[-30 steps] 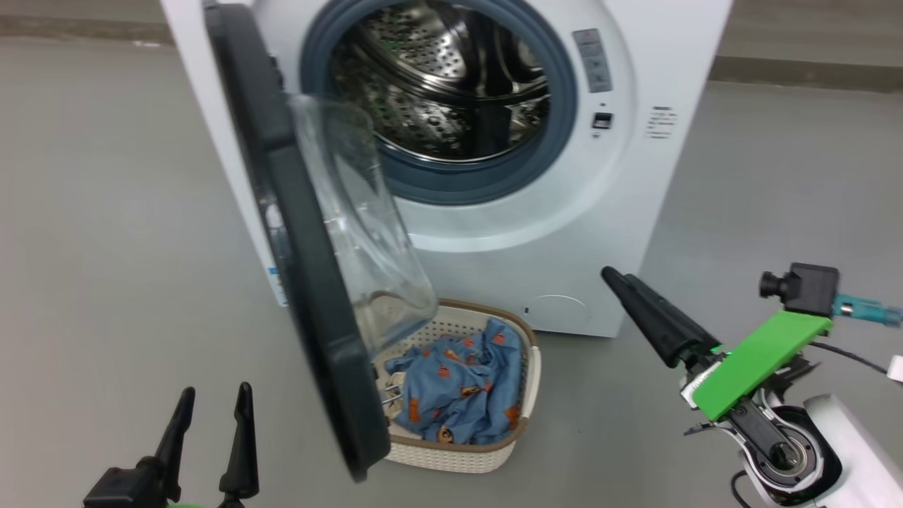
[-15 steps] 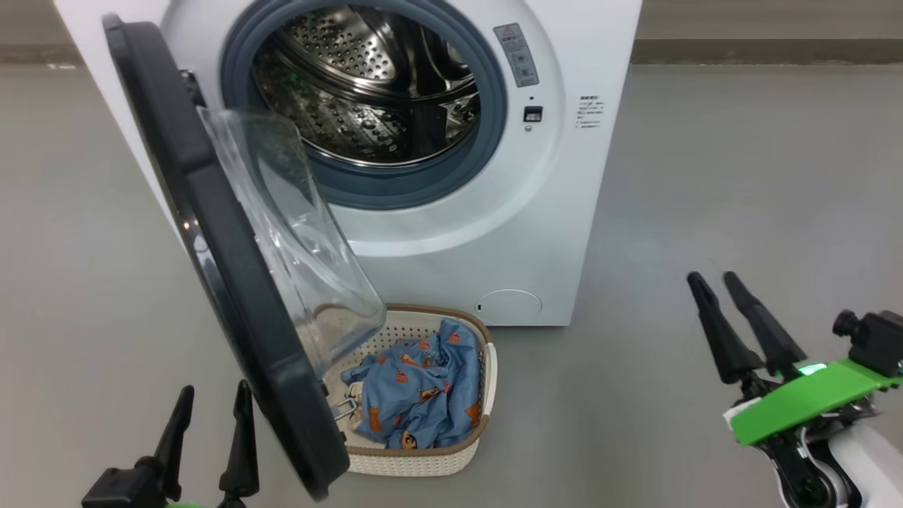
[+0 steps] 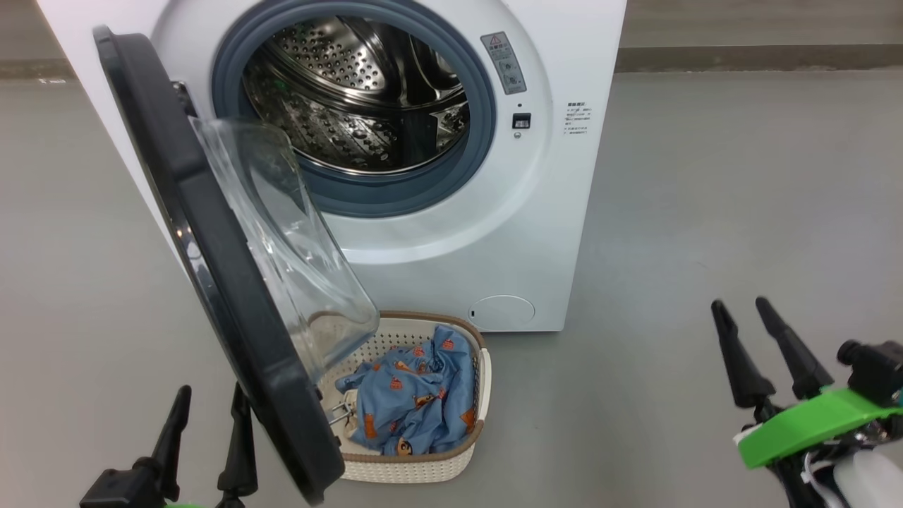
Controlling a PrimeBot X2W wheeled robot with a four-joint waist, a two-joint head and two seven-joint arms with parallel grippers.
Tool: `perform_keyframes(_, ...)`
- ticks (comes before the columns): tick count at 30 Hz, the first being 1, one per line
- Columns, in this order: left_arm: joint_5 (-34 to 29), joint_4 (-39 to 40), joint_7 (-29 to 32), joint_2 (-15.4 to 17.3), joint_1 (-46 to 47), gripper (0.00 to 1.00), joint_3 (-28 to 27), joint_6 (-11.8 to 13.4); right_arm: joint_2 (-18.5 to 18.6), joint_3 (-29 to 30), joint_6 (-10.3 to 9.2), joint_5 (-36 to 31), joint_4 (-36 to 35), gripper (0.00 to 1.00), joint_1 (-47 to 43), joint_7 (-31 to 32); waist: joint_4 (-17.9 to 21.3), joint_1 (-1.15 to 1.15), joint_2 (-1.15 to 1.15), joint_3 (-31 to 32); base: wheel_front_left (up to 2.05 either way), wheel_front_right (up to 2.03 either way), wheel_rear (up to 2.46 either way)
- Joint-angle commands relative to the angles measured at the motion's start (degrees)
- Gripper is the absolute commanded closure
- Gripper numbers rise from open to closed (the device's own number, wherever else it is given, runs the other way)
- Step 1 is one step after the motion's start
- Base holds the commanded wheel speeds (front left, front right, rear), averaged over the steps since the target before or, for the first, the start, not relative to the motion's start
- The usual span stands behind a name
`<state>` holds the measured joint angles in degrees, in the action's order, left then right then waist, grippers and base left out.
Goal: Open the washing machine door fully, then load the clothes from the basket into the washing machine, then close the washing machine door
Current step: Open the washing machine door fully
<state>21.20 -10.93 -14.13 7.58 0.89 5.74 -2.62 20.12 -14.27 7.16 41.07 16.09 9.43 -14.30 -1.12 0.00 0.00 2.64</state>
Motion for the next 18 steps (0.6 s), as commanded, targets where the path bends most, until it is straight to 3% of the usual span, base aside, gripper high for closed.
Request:
perform_keyframes(1,0.14,1.84,-0.65,0.78,0.95,0.00,-1.87,0.27,0.38,-0.19,0.33,-1.54,-1.33,0.00,-0.97,-0.68,-0.16,0.00,0.00,-0.02,0.00,0.00,0.00)
perform_keyframes(18,0.27,1.90,-0.80,0.31,1.34,0.00,-1.92,0.36,-1.69,1.64,0.33,-6.39,-0.79,0.00,-1.34,-0.69,-0.60,0.00,0.00,-0.36,0.00,0.00,0.00)
